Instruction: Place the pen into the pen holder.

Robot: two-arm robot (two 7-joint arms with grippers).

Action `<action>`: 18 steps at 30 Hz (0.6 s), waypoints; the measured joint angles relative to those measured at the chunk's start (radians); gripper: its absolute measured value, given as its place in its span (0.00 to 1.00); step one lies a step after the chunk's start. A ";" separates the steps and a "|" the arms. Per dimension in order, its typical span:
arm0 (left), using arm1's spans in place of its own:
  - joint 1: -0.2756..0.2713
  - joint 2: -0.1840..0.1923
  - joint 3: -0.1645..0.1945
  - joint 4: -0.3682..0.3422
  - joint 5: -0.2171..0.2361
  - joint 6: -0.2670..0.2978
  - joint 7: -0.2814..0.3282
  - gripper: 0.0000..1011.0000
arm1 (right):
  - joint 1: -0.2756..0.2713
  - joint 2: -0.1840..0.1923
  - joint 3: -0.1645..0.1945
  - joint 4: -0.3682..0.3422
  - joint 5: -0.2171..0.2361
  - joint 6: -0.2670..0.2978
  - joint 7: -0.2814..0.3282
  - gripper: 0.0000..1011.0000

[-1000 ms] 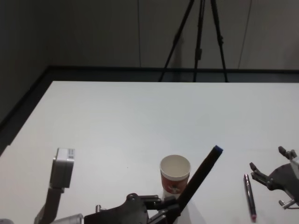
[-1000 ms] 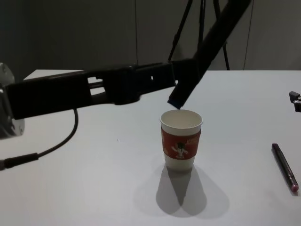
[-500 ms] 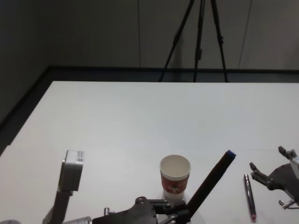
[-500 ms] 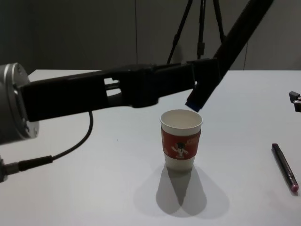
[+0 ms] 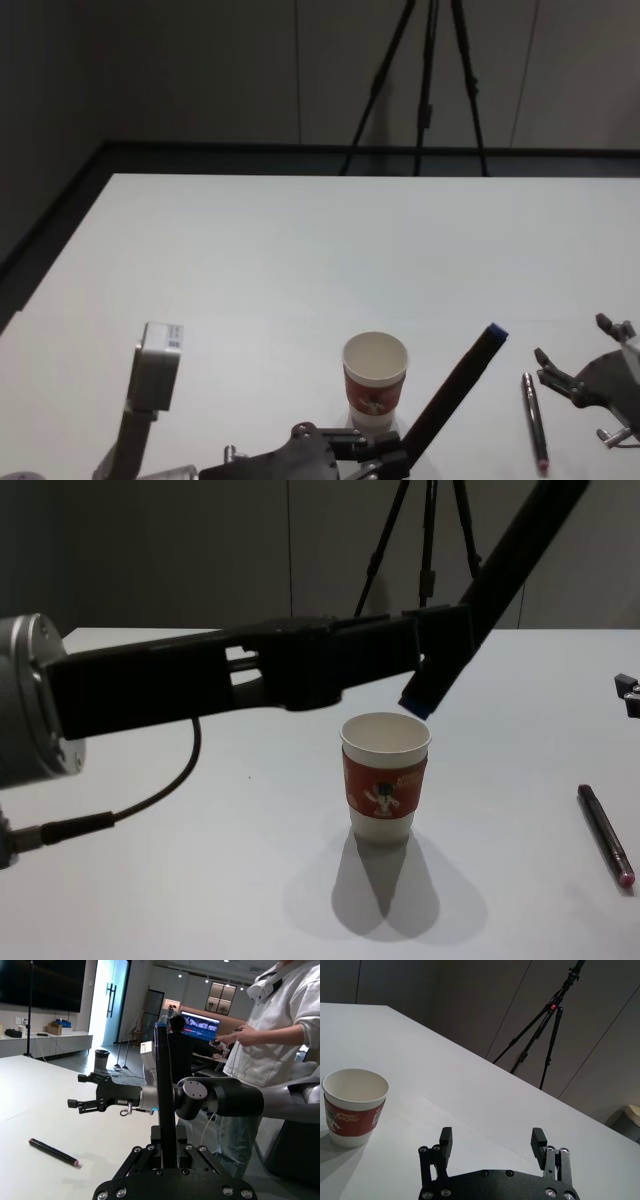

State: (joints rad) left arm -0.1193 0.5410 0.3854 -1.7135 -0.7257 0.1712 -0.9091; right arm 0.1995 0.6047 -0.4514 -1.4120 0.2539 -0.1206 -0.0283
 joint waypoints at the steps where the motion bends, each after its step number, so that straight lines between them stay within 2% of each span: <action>1: 0.000 0.000 0.000 0.000 0.000 0.000 0.000 0.16 | 0.000 0.000 0.000 0.000 0.000 0.000 0.000 0.99; 18: 0.001 -0.002 -0.002 0.002 0.002 0.000 -0.002 0.16 | 0.000 0.000 0.000 0.000 0.000 0.000 0.000 0.99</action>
State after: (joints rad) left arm -0.1188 0.5390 0.3833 -1.7117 -0.7241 0.1712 -0.9114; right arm 0.1995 0.6047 -0.4514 -1.4120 0.2539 -0.1205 -0.0282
